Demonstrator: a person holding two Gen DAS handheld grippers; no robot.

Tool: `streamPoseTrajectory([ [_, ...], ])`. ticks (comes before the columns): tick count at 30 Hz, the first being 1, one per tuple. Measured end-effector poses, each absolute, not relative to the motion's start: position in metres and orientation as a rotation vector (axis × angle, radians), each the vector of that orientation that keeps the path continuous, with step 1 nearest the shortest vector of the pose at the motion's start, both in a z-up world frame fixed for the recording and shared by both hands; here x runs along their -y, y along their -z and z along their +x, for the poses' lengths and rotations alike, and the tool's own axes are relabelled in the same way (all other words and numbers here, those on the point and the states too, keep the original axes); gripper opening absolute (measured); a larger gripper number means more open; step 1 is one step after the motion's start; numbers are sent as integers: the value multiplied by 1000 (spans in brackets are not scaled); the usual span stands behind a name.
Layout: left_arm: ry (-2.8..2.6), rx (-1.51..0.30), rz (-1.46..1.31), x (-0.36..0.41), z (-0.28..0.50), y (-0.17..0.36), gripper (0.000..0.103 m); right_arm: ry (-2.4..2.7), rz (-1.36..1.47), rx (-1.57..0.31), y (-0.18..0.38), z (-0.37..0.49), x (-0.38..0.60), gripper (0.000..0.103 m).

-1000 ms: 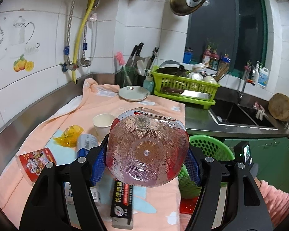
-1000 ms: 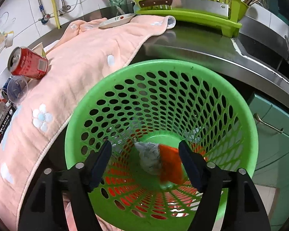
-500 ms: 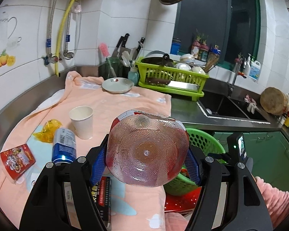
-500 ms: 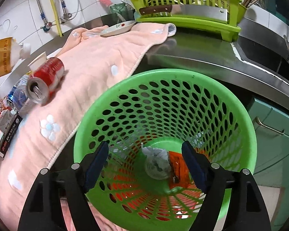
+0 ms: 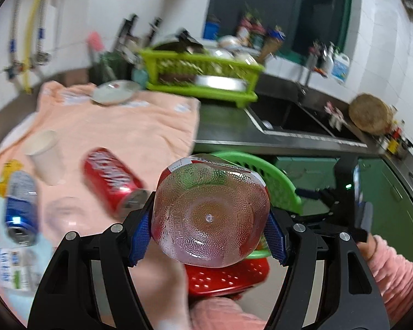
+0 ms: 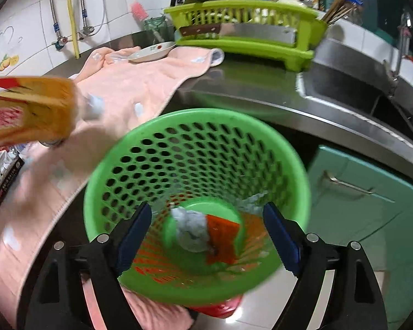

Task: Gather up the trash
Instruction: 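Carry the clear plastic bowl to the green basket and open the left gripper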

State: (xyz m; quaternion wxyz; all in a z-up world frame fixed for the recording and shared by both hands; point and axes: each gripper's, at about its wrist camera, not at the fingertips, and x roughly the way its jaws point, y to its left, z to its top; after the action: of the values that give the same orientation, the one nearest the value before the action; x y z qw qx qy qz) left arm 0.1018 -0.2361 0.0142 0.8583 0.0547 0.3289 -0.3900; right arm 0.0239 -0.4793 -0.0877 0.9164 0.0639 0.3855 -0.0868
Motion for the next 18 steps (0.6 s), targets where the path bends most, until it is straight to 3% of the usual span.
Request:
streamPoseTrajectory([
  [11,829,-932,195,332,127,61,70,240,163,-758,85,-13,516,84],
  [18,821,-933,194,338,124,63,77,245,185,-756,88,-20,518,84],
])
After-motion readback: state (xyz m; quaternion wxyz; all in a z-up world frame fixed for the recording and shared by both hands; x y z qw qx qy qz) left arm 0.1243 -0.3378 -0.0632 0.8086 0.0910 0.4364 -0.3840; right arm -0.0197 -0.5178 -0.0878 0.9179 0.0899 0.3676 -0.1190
